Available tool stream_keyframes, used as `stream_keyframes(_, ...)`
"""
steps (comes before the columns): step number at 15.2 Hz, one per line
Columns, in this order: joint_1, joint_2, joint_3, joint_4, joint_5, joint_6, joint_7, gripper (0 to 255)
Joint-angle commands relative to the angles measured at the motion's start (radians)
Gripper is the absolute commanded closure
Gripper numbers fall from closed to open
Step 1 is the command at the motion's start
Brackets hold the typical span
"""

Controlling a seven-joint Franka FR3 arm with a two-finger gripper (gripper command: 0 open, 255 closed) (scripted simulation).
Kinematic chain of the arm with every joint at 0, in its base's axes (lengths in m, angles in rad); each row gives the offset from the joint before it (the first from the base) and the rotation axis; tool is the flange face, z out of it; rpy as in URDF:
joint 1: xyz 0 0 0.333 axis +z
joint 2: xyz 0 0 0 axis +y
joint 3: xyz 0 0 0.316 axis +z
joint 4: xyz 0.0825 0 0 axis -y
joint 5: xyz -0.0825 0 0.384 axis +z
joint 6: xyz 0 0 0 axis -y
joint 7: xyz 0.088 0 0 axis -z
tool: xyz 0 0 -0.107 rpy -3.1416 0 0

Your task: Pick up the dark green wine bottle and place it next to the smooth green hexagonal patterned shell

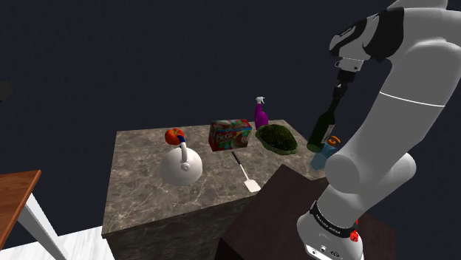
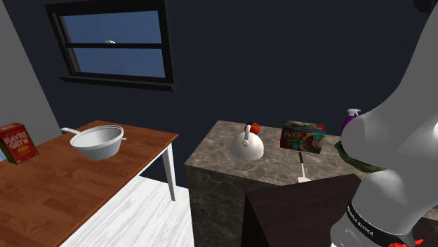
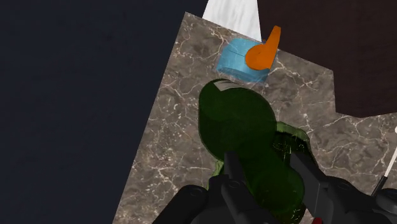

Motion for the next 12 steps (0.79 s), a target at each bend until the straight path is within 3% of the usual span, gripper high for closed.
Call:
stream_keyframes(1, 0.0, 0.003, 0.0, -0.023, 0.002, 0.026, -0.001, 255)
stream_keyframes(12, -0.01, 0.056, 0.008, -0.117, 0.038, 0.163, -0.019, 255)
